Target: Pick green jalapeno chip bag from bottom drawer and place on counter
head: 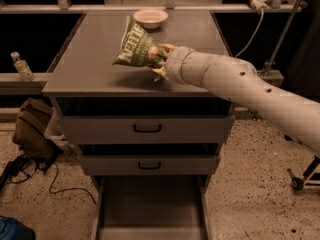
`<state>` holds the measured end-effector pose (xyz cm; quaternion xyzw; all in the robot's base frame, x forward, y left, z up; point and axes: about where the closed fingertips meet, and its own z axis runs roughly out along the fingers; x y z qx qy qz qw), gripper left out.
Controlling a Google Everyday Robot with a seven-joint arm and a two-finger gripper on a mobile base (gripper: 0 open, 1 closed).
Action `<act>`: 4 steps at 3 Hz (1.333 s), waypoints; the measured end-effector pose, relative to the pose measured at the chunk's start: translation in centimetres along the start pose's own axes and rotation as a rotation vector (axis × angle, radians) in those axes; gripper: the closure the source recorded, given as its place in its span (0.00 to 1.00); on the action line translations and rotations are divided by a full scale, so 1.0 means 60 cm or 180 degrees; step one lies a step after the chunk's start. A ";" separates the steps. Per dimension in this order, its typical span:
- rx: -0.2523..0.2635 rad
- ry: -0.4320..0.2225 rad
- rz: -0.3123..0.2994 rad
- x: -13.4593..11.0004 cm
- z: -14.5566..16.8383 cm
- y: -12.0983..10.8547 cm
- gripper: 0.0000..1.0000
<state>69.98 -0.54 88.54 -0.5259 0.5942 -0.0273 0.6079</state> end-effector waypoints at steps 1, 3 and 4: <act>-0.0203 0.0165 -0.0083 0.014 0.059 0.001 1.00; -0.0705 0.0452 -0.0149 0.029 0.074 0.031 0.82; -0.0705 0.0452 -0.0149 0.025 0.073 0.028 0.57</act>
Offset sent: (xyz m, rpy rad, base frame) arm 0.0322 0.0236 -0.0458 -0.2828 0.2859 0.1050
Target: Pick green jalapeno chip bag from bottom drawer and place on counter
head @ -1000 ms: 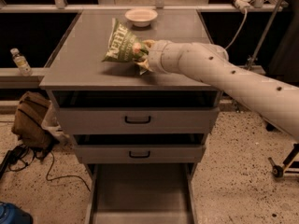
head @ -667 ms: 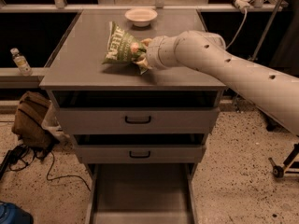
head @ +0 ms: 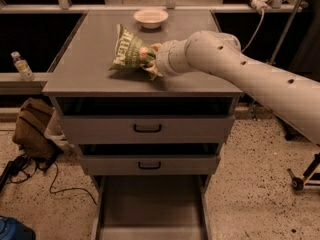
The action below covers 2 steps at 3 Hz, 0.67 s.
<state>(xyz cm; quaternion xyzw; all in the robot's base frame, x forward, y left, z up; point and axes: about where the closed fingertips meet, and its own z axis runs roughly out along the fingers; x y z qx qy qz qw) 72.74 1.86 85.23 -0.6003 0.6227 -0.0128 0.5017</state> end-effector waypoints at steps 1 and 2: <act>0.0000 0.0000 0.0000 0.000 0.000 0.000 0.34; 0.0000 0.0000 0.0000 0.000 0.000 0.000 0.12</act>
Offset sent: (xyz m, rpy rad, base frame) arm 0.0000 0.0000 0.0000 0.0000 0.0000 0.0000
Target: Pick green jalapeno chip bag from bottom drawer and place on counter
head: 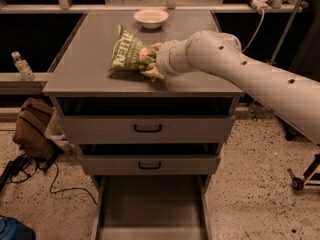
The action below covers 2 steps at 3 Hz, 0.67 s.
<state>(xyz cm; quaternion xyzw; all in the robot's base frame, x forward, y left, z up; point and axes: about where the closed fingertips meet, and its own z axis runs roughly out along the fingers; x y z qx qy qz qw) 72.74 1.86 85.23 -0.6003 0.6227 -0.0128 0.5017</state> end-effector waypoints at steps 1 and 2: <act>0.0000 0.0000 0.0000 0.000 0.000 0.000 0.00; 0.0000 0.0000 0.0000 -0.007 -0.005 -0.008 0.00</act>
Offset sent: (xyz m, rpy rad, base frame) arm 0.0000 0.0000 0.0000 0.0000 0.0000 0.0000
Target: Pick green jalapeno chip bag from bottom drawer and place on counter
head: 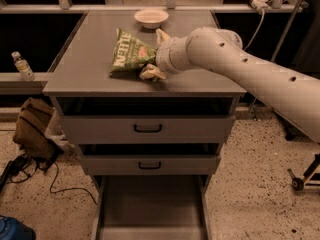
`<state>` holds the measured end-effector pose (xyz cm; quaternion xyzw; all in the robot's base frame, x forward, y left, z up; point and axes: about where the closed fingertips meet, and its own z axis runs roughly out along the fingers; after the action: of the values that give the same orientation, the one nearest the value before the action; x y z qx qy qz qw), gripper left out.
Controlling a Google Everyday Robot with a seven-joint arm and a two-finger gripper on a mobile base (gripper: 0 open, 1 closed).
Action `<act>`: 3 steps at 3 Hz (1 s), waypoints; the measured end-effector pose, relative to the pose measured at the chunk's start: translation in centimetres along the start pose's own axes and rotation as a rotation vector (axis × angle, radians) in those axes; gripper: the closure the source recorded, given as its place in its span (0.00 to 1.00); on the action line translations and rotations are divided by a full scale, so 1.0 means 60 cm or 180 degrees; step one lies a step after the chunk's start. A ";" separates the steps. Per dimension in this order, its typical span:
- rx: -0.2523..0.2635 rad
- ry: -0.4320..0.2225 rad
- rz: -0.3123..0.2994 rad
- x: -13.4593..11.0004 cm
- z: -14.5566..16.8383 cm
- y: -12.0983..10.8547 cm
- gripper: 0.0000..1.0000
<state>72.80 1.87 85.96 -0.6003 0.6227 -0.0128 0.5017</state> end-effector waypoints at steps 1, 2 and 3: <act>0.0000 0.0000 0.0000 -0.003 -0.002 -0.005 0.00; 0.0212 -0.0054 0.0106 -0.016 -0.101 -0.067 0.00; 0.0519 0.0084 0.0287 0.006 -0.228 -0.134 0.00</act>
Offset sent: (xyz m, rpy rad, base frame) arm -0.0314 -0.1496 0.1489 0.1410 -0.0812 -0.1887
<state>69.99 -8.67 97.51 -0.5286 0.6526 -0.0487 0.5406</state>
